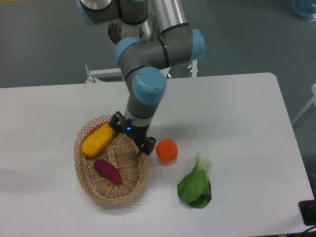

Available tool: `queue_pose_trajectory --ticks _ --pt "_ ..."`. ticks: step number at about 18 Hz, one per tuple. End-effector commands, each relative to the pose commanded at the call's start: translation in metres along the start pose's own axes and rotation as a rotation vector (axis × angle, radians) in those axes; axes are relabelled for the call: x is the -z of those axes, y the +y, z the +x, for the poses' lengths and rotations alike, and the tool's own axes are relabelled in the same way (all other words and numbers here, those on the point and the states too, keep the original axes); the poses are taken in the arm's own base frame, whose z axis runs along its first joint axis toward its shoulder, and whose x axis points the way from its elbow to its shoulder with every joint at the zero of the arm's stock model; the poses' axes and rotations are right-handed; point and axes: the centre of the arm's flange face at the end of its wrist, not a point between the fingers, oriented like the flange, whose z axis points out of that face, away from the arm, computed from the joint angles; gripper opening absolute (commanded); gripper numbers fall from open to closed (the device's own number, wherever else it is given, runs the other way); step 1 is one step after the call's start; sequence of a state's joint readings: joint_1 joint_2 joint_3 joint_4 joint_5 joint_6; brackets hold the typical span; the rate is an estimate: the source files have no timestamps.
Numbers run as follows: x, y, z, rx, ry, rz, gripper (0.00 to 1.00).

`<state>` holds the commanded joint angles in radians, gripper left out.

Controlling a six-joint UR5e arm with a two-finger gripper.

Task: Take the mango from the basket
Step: 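Lower the gripper into the basket over the yellow mango, then close the gripper around the yellow mango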

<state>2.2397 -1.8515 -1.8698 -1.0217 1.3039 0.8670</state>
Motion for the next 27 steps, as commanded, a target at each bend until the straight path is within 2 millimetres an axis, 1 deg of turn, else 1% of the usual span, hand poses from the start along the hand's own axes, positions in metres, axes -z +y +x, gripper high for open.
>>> queue_pose_trajectory --ticks 4,6,8,15,21,27 --pt "-0.014 -0.004 0.017 0.035 0.016 -0.019 1.0" --pt "-0.025 -0.001 0.028 0.026 0.03 -0.034 1.0" --pt "-0.032 0.004 0.033 0.041 0.04 -0.046 1.0" --pt "-0.037 0.001 0.04 0.093 0.042 -0.055 1.0" --pt "-0.048 -0.006 0.042 0.105 0.032 -0.049 1.0" --pt "-0.061 -0.006 0.048 0.1 0.047 -0.069 1.0"
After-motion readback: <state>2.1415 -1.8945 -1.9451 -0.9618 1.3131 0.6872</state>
